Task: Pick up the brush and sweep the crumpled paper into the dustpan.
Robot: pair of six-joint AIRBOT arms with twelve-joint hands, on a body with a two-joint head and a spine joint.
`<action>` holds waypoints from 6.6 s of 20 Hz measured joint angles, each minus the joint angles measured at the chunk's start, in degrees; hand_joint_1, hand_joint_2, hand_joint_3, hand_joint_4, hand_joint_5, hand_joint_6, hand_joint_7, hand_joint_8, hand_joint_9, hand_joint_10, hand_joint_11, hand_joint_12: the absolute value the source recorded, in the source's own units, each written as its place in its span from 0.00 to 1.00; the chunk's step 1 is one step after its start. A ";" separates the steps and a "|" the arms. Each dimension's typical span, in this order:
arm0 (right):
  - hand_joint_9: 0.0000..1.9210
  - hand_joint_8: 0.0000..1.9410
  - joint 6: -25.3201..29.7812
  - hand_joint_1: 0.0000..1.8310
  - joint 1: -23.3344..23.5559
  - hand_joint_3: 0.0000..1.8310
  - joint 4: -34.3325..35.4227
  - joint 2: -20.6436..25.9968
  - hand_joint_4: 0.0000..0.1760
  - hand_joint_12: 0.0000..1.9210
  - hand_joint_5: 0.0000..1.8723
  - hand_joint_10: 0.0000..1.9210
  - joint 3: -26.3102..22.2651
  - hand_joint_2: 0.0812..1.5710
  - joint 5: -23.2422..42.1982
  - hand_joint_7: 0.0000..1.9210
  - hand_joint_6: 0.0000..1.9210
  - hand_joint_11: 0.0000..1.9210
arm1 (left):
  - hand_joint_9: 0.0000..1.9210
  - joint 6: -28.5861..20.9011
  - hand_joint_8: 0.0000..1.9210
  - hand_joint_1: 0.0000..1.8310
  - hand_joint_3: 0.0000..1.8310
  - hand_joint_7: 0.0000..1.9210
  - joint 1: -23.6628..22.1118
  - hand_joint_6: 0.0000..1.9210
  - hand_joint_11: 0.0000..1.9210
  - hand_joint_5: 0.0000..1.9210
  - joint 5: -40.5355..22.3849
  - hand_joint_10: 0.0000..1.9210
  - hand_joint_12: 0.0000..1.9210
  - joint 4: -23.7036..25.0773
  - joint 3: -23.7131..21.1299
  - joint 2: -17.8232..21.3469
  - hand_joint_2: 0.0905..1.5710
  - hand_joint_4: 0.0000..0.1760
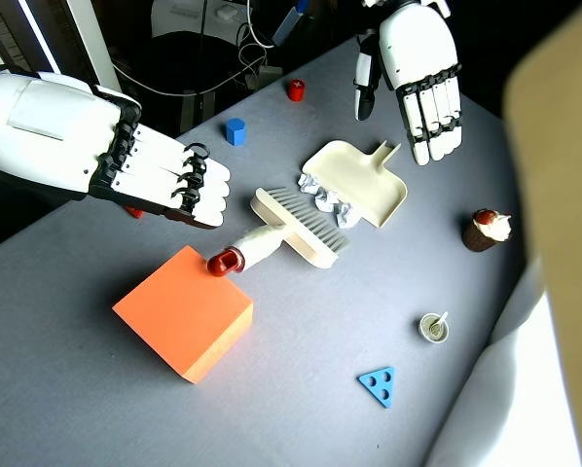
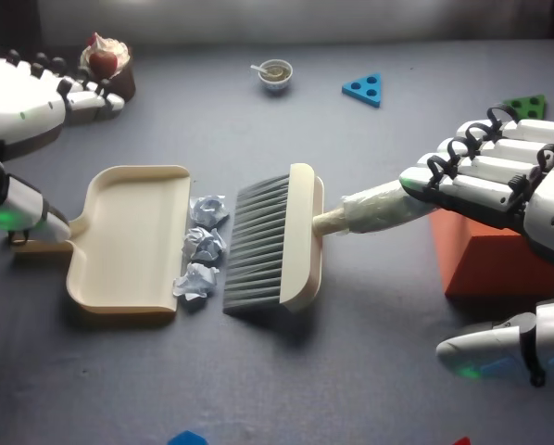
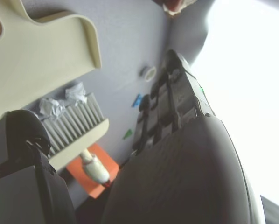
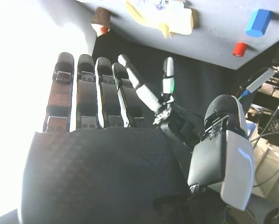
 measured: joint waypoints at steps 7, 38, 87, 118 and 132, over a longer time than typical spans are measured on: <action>0.08 0.01 -0.17 0.00 0.00 0.00 0.00 0.00 0.00 0.04 0.05 0.01 0.00 0.59 0.00 0.07 0.00 0.08 | 0.14 -3.96 0.00 0.47 0.01 0.13 4.24 0.00 0.15 0.19 -4.55 0.00 0.08 1.46 0.74 -0.50 0.61 0.15; 0.07 0.00 -0.68 0.00 0.00 0.00 0.00 0.00 0.00 0.02 0.05 0.00 -0.24 0.61 0.00 0.06 0.00 0.06 | 0.17 -10.80 0.00 0.48 0.00 0.20 13.62 0.00 0.10 0.33 -15.02 0.00 0.19 1.64 4.76 -8.63 0.63 0.26; 0.10 0.00 -54.88 0.60 -5.44 0.01 23.71 -29.94 0.00 0.03 0.04 0.00 2.56 0.62 -36.61 0.07 0.00 0.14 | 0.21 -9.79 0.00 0.62 0.00 0.24 8.15 0.37 0.14 0.60 -16.37 0.00 0.22 2.69 7.82 -11.50 0.65 0.00; 0.07 0.00 -54.36 0.59 -5.70 0.00 21.29 -53.09 0.00 0.01 0.05 0.00 29.70 0.63 -41.09 0.07 0.00 0.10 | 0.19 -13.68 0.00 0.62 0.00 0.23 8.04 0.41 0.09 0.57 -16.44 0.00 0.34 3.32 9.79 -13.42 0.66 0.00; 0.18 0.00 -53.75 0.52 -6.03 0.00 21.38 -54.53 0.00 0.04 0.15 0.01 33.97 0.62 -41.35 0.18 0.00 0.18 | 0.20 -14.51 0.00 0.62 0.00 0.24 8.33 0.40 0.06 0.57 -16.35 0.00 0.38 3.32 9.88 -13.40 0.66 0.00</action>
